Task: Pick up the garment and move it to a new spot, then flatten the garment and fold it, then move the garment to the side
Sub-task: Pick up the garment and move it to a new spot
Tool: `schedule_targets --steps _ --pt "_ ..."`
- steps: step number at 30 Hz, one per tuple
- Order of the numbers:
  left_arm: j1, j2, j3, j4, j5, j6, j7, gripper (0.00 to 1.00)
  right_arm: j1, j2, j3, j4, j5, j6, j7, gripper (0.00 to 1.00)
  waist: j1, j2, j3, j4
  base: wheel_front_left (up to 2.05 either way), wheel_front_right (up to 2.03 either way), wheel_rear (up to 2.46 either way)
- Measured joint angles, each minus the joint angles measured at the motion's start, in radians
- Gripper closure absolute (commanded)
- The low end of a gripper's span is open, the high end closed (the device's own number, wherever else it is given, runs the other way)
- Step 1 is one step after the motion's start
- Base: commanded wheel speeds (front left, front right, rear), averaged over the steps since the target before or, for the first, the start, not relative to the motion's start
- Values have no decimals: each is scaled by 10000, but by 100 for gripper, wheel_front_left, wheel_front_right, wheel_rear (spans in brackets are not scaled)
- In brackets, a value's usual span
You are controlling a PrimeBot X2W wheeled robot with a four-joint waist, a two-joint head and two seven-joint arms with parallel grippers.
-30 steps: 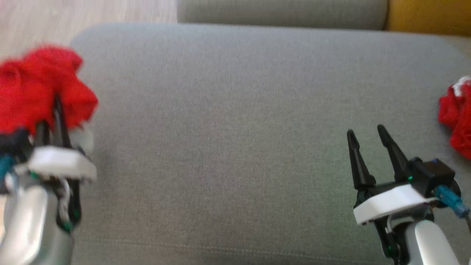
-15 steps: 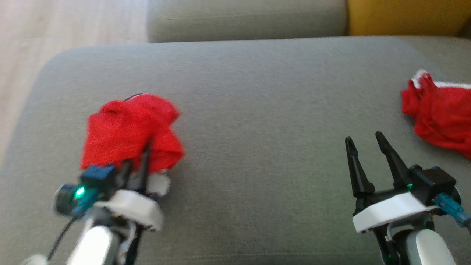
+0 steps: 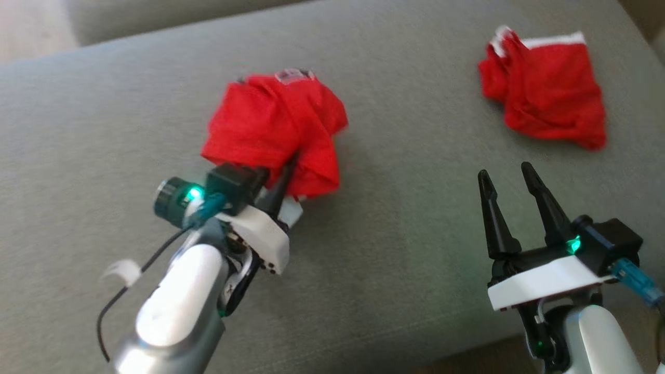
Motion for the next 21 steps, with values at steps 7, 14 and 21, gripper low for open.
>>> schedule_targets --steps 7,14,21 --pt "-151 -343 -414 1900 -125 -506 159 36 -171 4 -10 303 267 0 -303 0 0 0 732 -716 0 0 0" --pt "-1 -518 -303 1893 -594 -443 -380 0 -242 12 -174 481 332 0 -401 0 0 0 609 -383 0 0 0" --pt "999 -305 161 911 -940 146 -654 0 -229 15 -341 476 90 0 -284 0 0 0 160 461 0 0 0"
